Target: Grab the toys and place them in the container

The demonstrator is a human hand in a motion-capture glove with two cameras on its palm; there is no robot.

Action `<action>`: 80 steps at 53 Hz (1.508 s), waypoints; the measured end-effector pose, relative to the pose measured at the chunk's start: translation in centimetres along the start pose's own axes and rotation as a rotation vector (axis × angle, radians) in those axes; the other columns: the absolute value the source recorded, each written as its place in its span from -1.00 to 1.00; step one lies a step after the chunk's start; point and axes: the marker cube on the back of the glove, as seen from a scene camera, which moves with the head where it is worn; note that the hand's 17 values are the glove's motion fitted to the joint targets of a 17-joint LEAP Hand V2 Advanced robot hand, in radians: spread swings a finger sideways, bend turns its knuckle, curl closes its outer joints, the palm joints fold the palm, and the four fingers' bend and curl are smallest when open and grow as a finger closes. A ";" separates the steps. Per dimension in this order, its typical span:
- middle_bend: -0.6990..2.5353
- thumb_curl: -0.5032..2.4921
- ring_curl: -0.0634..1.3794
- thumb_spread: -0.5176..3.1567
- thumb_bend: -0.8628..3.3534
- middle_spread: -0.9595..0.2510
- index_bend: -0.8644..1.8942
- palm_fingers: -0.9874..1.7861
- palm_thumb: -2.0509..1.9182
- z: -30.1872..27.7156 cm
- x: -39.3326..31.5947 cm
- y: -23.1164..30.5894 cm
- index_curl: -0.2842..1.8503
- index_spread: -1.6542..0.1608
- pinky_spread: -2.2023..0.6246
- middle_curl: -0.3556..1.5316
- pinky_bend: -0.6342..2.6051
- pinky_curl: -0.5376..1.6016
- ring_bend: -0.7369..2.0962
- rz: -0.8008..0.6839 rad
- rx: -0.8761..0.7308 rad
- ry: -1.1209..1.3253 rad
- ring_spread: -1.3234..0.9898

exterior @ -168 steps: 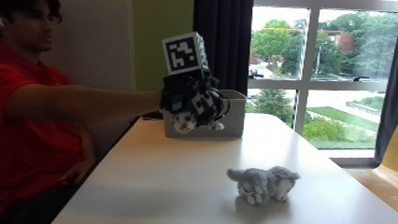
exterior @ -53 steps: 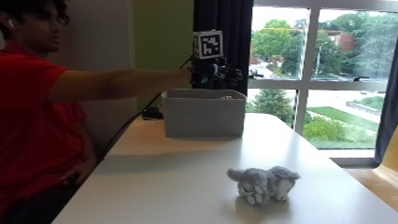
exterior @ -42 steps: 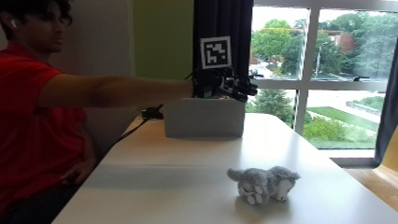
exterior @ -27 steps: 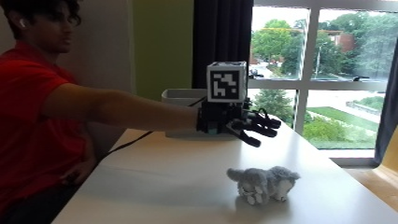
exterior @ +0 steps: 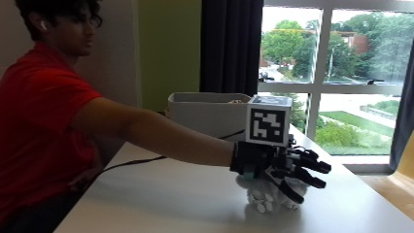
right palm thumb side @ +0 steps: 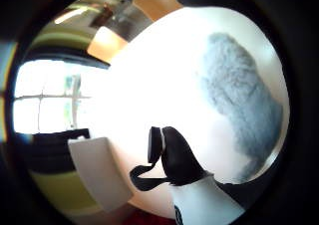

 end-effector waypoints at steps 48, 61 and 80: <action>-0.17 -0.29 -0.33 -0.13 -0.54 0.01 -0.14 0.55 0.32 4.5 -1.1 -0.7 -0.27 0.34 0.26 -0.14 0.04 -0.18 0.17 -0.126 0.175 0.224 -0.16; -0.03 -0.20 -0.29 -0.27 -0.54 -0.02 0.06 0.59 0.36 1.5 -1.2 0.6 -0.05 0.33 0.23 0.01 -0.01 -0.15 0.22 -0.071 0.204 0.140 -0.18; 0.03 -0.08 -0.23 -0.37 -0.55 0.03 0.14 0.53 0.36 -7.2 -6.9 4.7 0.18 0.36 0.23 0.13 0.02 -0.09 0.29 -0.162 0.225 0.008 -0.19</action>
